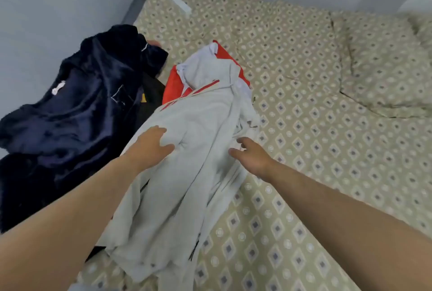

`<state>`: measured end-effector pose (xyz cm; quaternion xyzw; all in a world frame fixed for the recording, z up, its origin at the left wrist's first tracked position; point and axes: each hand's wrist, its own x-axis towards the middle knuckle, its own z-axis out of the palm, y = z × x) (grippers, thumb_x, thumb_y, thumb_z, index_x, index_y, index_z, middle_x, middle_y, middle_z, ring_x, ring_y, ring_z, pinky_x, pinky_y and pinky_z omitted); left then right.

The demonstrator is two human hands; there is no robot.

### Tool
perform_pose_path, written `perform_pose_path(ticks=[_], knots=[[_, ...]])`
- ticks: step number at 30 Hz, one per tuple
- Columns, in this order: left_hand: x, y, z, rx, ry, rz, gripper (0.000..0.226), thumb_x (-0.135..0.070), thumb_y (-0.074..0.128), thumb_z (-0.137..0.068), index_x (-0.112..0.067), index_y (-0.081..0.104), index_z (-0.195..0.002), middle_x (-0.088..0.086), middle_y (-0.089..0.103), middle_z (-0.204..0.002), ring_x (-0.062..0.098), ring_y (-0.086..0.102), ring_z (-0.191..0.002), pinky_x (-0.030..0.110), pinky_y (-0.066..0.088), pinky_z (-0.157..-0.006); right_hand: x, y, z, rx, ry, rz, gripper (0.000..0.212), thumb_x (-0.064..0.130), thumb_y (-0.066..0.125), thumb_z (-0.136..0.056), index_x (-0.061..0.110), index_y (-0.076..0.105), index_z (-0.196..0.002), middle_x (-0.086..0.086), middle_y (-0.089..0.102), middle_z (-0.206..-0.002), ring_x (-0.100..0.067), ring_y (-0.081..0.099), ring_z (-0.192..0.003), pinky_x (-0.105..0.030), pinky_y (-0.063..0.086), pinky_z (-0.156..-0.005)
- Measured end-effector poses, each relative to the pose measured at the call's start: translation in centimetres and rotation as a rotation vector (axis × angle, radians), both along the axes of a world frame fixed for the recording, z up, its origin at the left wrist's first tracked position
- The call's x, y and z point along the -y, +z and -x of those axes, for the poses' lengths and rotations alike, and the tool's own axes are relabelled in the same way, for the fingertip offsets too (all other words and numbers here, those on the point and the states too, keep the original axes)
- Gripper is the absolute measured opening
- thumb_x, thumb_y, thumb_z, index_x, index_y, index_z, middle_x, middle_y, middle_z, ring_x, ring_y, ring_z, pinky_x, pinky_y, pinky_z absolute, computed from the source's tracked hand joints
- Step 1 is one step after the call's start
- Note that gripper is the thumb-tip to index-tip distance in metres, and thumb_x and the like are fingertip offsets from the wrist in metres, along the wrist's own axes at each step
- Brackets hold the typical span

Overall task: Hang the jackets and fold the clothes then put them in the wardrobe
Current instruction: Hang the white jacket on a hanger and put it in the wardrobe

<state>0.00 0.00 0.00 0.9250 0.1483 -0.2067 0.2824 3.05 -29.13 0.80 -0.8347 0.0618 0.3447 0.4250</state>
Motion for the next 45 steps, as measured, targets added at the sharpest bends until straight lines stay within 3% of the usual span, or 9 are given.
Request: perform_pose_path(ticks=[14, 17, 20, 23, 27, 30, 36, 41, 45], knots=[[-5.2, -10.1, -7.1, -0.111, 0.102, -0.041, 0.063, -0.033, 0.069, -0.087, -0.008, 0.042, -0.138, 0.011, 0.060, -0.125, 0.033, 0.057, -0.113, 0.046, 0.045, -0.100, -6.6, -11.2, -4.5, -0.157, -0.361, -0.101, 0.070, 0.045, 0.065, -0.091, 0.016, 0.037, -0.148, -0.004, 0.037, -0.150, -0.024, 0.052, -0.117, -0.037, 0.047, -0.100], [-3.9, -10.1, -7.5, -0.016, 0.106, 0.077, 0.013, -0.002, 0.059, -0.087, -0.001, 0.064, -0.099, 0.010, 0.064, -0.093, 0.028, 0.060, -0.090, 0.035, 0.050, -0.076, -7.3, -12.3, -4.4, -0.076, -0.418, -0.047, 0.060, 0.034, 0.066, -0.091, 0.021, 0.044, -0.146, -0.004, 0.039, -0.146, -0.026, 0.051, -0.124, -0.043, 0.047, -0.106], [-2.1, -9.5, -7.4, 0.011, 0.001, 0.134, 0.026, 0.009, 0.055, -0.083, -0.010, 0.059, -0.066, 0.004, 0.057, -0.073, 0.024, 0.055, -0.078, 0.028, 0.040, -0.063, -7.0, -12.2, -4.6, -0.145, -0.584, -0.279, 0.026, 0.011, 0.061, -0.095, 0.014, 0.068, -0.119, -0.005, 0.069, -0.110, -0.014, 0.067, -0.089, -0.023, 0.057, -0.081], [0.8, -9.3, -6.9, -0.021, -0.199, 0.053, 0.019, 0.002, 0.053, -0.092, -0.014, 0.063, -0.089, 0.002, 0.063, -0.091, 0.026, 0.058, -0.096, 0.023, 0.041, -0.073, -5.8, -11.6, -5.3, -0.145, -0.700, -0.347, 0.014, 0.004, 0.065, -0.090, 0.016, 0.073, -0.095, -0.005, 0.072, -0.094, -0.014, 0.068, -0.075, -0.020, 0.053, -0.067], [4.6, -9.4, -3.7, 0.015, -0.187, 0.193, 0.025, 0.005, 0.054, -0.087, -0.001, 0.070, -0.105, 0.008, 0.067, -0.107, 0.025, 0.058, -0.109, 0.020, 0.043, -0.088, -4.4, -10.8, -5.2, -0.133, -0.711, -0.357, 0.034, 0.001, 0.059, -0.089, 0.023, 0.054, -0.114, -0.007, 0.067, -0.108, -0.025, 0.065, -0.085, -0.036, 0.057, -0.074], [6.9, -9.3, -1.2, -0.219, -0.230, 0.330, 0.033, 0.007, 0.053, -0.082, -0.007, 0.071, -0.106, -0.002, 0.063, -0.099, 0.015, 0.054, -0.097, 0.002, 0.039, -0.071, -3.5, -10.7, -4.5, -0.199, -0.639, -0.375, 0.017, 0.013, 0.057, -0.093, 0.017, 0.061, -0.108, -0.004, 0.074, -0.103, -0.025, 0.072, -0.093, -0.035, 0.060, -0.075], [7.0, -9.2, 0.7, -0.513, 0.346, 0.862, 0.026, -0.027, 0.073, -0.084, -0.022, 0.073, -0.109, 0.002, 0.076, -0.104, 0.022, 0.071, -0.098, 0.035, 0.053, -0.084, -2.2, -12.0, -2.3, -0.160, -0.596, -0.301, 0.025, 0.010, 0.056, -0.090, 0.017, 0.073, -0.108, -0.003, 0.077, -0.099, -0.020, 0.073, -0.087, -0.034, 0.060, -0.080], [3.6, -10.3, 1.9, -0.832, -0.093, 0.254, 0.032, -0.019, 0.063, -0.090, -0.014, 0.065, -0.121, 0.006, 0.067, -0.122, 0.024, 0.061, -0.113, 0.035, 0.047, -0.103, 1.5, -13.1, 1.7, -0.173, -0.391, -0.085, 0.041, -0.001, 0.059, -0.088, 0.014, 0.068, -0.125, 0.004, 0.066, -0.120, -0.019, 0.064, -0.110, -0.033, 0.052, -0.101], [2.2, -11.0, 4.1, -0.796, -0.202, -0.161, 0.027, -0.021, 0.053, -0.096, -0.011, 0.061, -0.120, 0.006, 0.058, -0.126, 0.025, 0.054, -0.119, 0.024, 0.042, -0.091, 4.2, -12.9, 5.2, -0.090, -0.194, -0.003, 0.040, -0.004, 0.049, -0.086, 0.027, 0.075, -0.088, 0.020, 0.064, -0.072, -0.001, 0.059, -0.065, -0.011, 0.043, -0.057]])
